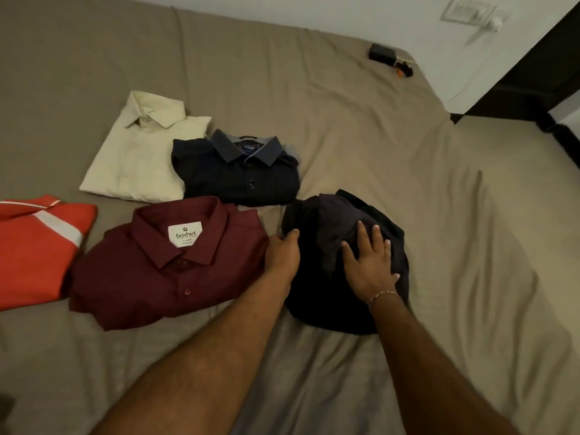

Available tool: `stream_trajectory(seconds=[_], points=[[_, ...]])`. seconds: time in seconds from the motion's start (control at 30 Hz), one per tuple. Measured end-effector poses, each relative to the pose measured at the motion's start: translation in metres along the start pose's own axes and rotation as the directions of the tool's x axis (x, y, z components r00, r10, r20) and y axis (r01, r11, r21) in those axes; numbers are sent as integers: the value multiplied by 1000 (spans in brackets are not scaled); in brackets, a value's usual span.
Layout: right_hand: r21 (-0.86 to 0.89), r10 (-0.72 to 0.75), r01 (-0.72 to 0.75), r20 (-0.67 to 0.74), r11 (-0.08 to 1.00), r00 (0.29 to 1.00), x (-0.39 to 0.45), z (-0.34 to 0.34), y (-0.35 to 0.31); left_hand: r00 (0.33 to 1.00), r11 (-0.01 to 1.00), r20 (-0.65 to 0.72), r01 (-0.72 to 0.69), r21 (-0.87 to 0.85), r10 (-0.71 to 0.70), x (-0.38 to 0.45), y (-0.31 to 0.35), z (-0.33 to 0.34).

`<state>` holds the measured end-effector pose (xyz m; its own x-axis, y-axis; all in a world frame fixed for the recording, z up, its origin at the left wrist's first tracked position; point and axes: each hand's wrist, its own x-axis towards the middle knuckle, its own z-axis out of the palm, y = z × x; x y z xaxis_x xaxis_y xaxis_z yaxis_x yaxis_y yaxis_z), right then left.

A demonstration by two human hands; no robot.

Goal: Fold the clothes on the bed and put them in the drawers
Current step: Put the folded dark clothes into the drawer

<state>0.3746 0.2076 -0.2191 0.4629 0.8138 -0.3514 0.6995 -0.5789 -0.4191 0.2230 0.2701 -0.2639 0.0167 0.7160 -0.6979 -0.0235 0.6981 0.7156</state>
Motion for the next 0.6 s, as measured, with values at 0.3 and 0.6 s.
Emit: stream_trajectory(seconds=[0.3, 0.6], points=[[273, -11, 12, -6, 962, 1000, 4, 10, 23, 970, 843, 137, 242, -480, -201, 13, 1, 5], [190, -90, 86, 10, 978, 996, -27, 10, 28, 937, 893, 262, 311, -324, -231, -27, -5, 20]])
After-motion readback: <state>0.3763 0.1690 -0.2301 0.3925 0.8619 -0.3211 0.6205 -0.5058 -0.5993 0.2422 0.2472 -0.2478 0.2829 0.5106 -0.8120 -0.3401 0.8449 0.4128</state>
